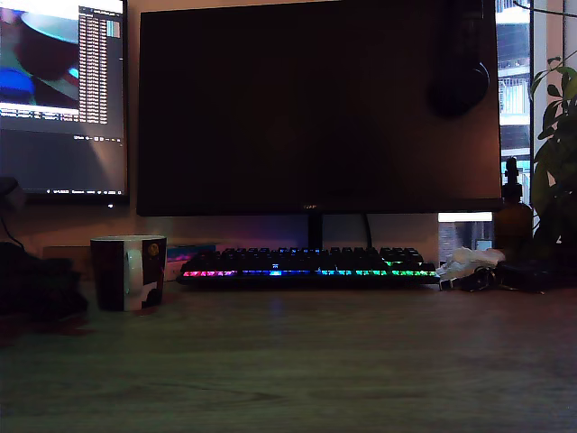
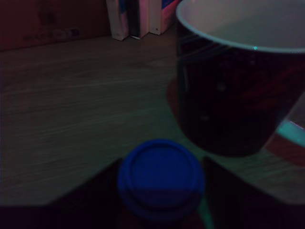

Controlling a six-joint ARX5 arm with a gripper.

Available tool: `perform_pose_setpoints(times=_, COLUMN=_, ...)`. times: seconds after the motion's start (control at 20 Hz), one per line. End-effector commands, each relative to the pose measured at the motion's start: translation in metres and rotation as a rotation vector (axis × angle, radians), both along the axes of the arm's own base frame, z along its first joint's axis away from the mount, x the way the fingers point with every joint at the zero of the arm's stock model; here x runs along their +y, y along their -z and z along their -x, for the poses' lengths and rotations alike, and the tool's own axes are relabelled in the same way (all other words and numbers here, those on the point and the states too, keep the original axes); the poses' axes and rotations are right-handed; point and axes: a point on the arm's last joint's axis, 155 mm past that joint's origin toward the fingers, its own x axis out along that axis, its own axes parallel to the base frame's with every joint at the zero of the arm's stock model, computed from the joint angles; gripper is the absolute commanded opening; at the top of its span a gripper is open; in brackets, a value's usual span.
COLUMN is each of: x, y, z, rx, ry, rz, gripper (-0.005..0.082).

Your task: Pick up the coffee capsules on the table and drop them inside the coffee cup

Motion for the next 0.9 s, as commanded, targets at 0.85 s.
perform_pose_setpoints(times=0.85, x=-0.005, y=-0.039, z=0.01, rx=0.01, ry=0.039, rz=0.013, gripper=0.0104)
